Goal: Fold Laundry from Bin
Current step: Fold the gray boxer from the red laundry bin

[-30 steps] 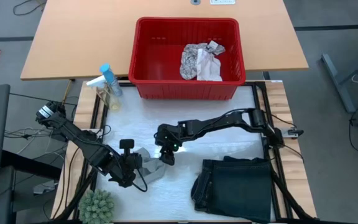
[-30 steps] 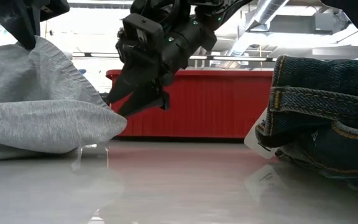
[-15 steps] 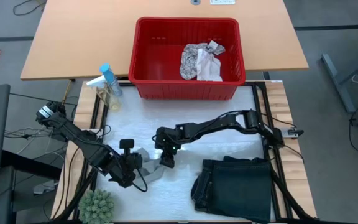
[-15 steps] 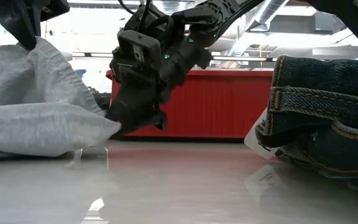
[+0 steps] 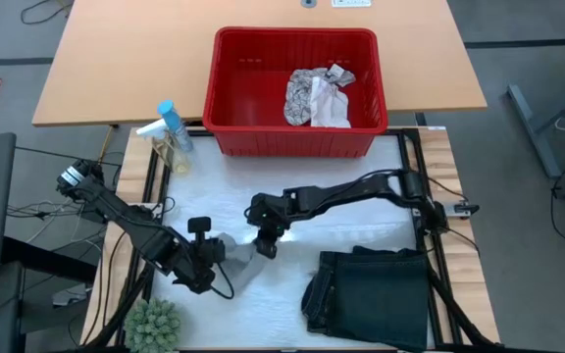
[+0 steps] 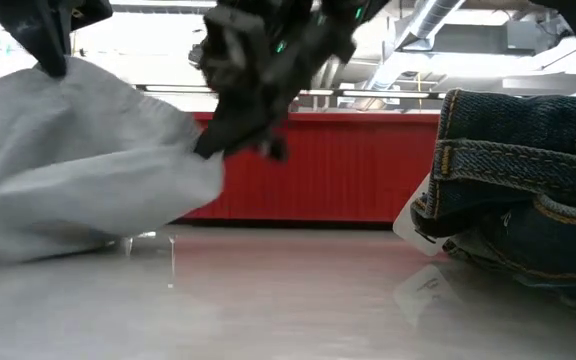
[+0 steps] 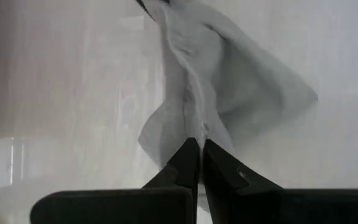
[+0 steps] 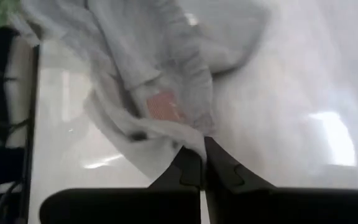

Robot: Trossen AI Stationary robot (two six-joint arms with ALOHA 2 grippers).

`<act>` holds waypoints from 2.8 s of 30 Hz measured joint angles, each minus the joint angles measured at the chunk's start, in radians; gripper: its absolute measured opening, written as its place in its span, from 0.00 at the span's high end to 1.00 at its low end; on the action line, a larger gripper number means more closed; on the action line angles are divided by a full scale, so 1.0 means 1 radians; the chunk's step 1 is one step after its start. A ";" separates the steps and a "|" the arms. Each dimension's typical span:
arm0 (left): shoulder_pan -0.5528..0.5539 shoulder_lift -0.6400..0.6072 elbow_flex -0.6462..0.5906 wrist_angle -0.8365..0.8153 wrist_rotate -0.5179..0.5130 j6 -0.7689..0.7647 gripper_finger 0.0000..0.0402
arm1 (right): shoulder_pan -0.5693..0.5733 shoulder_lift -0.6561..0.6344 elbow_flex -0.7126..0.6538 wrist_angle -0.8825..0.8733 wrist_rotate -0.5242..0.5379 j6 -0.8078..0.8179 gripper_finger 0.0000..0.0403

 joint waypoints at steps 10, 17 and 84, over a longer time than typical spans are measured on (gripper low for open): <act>0.077 -0.001 0.189 -0.071 0.037 -0.015 1.00 | 0.053 -0.231 0.001 -0.156 0.153 0.025 0.94; 0.085 -0.001 0.378 -0.057 0.173 -0.080 1.00 | 0.150 -0.342 0.001 -0.210 0.151 0.100 0.94; 0.258 0.004 -0.360 0.396 0.143 0.275 0.97 | 0.263 0.013 0.002 -0.179 0.347 -0.230 0.87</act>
